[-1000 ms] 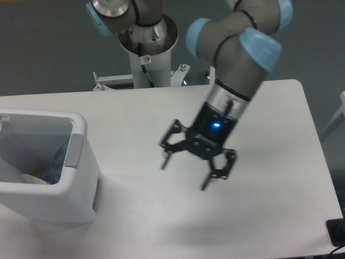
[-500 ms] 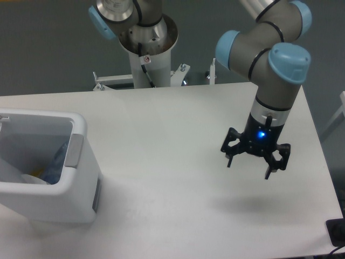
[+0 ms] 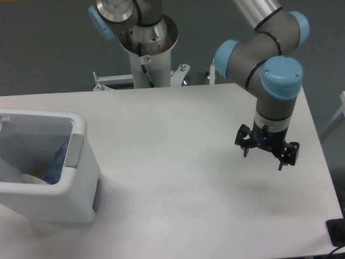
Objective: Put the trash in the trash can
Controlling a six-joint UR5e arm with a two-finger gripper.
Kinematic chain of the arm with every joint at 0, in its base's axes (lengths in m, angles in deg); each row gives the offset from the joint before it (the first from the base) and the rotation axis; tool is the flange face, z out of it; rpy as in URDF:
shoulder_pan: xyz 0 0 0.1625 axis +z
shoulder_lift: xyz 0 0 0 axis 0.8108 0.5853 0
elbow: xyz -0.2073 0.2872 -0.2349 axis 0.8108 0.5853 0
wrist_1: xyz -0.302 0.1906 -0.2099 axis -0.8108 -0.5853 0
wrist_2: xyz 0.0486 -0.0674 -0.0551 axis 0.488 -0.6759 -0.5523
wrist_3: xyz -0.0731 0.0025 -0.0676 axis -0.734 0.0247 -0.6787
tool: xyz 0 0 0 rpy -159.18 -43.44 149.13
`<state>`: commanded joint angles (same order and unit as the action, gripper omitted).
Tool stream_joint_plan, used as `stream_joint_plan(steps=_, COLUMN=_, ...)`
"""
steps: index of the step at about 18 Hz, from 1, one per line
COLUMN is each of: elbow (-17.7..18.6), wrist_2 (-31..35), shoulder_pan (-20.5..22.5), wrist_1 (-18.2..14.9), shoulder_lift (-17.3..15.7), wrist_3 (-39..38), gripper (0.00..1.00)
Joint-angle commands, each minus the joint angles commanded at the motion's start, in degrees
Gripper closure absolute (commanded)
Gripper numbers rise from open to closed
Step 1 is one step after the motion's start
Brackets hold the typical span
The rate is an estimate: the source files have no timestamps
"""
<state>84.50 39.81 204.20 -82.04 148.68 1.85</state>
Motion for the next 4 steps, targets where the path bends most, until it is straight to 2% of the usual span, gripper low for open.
stream_joint_plan(steps=4, elbow=0.35, wrist_2=-0.35, shoulder_pan=0.0, wrist_1=0.17, shoulder_lift=-0.09, wrist_3=-0.09, gripper=0.0)
